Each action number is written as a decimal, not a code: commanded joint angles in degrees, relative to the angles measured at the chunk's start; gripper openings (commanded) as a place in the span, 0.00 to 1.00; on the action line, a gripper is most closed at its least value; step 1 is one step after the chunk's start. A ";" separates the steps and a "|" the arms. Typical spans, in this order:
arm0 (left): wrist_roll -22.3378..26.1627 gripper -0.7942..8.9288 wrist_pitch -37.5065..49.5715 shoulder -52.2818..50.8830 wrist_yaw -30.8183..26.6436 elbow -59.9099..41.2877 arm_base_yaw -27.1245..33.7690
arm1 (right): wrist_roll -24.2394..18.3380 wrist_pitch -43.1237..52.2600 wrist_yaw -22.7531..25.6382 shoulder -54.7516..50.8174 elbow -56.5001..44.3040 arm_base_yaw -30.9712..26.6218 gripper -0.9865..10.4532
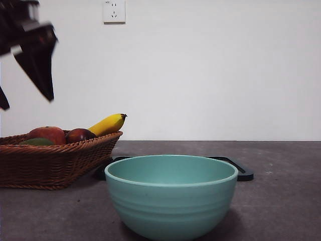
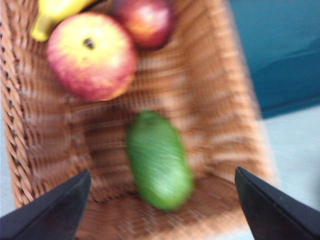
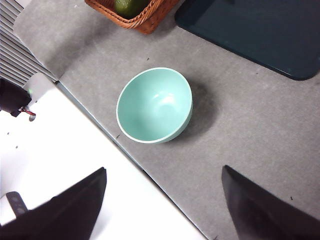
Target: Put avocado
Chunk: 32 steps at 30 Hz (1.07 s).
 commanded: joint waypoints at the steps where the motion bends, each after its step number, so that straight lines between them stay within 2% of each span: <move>1: 0.50 0.55 1.79 3.63 -1.40 1.14 -0.50 | -0.42 0.50 0.02 0.35 1.03 0.35 0.41; 15: 0.42 0.55 6.82 15.69 -2.40 1.14 -0.98 | -0.42 0.50 0.02 0.35 1.03 0.35 0.41; 22: 0.26 0.42 6.86 16.65 -2.38 1.14 -0.98 | -0.44 0.50 0.02 0.35 1.03 0.35 0.41; 27: 0.24 0.27 6.45 16.65 -2.32 1.14 -1.01 | -0.46 0.55 0.04 0.35 1.03 0.35 0.41; 32: 0.22 0.26 6.27 15.93 -0.57 1.20 -1.20 | -0.44 1.42 0.04 0.35 1.03 0.35 0.41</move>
